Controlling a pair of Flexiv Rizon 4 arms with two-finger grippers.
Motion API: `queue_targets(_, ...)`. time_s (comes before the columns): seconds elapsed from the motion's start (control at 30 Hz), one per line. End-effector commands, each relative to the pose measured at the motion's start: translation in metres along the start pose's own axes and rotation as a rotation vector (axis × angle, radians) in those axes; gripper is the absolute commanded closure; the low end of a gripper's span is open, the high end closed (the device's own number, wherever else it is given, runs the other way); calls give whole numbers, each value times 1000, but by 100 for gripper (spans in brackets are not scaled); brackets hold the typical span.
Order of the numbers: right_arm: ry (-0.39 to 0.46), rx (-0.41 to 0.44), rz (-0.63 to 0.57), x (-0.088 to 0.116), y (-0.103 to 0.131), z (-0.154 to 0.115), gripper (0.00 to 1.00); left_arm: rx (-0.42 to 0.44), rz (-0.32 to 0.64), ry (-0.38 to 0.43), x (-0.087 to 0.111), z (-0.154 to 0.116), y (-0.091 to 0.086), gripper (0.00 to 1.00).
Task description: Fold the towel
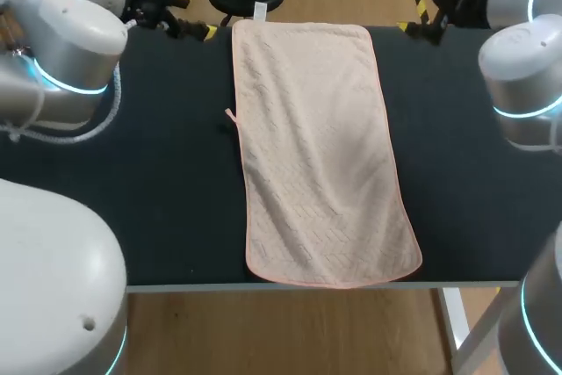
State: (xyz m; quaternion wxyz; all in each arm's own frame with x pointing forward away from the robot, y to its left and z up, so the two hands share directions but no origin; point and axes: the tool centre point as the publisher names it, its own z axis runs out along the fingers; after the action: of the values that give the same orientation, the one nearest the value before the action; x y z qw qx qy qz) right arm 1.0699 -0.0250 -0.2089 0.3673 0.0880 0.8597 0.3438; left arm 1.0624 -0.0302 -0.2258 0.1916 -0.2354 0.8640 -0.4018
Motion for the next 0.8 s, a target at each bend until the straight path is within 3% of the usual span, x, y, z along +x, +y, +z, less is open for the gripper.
queue_targets(0.03,174,341,-489,-6,4,2,0,-686,543,190,2,-6,-4,0)
queue_targets(0.07,161,261,-390,-7,6,1,0,-632,518,197,3,-6,-5,0)
queue_targets(0.6,161,261,-390,-7,6,1,0,-632,518,197,3,-6,-5,0)
queue_targets(0.7,161,261,-390,-7,6,1,0,-654,577,230,18,18,-16,0)
queue_targets(0.8,182,283,-367,-5,3,12,0,-623,573,238,29,37,-20,0)
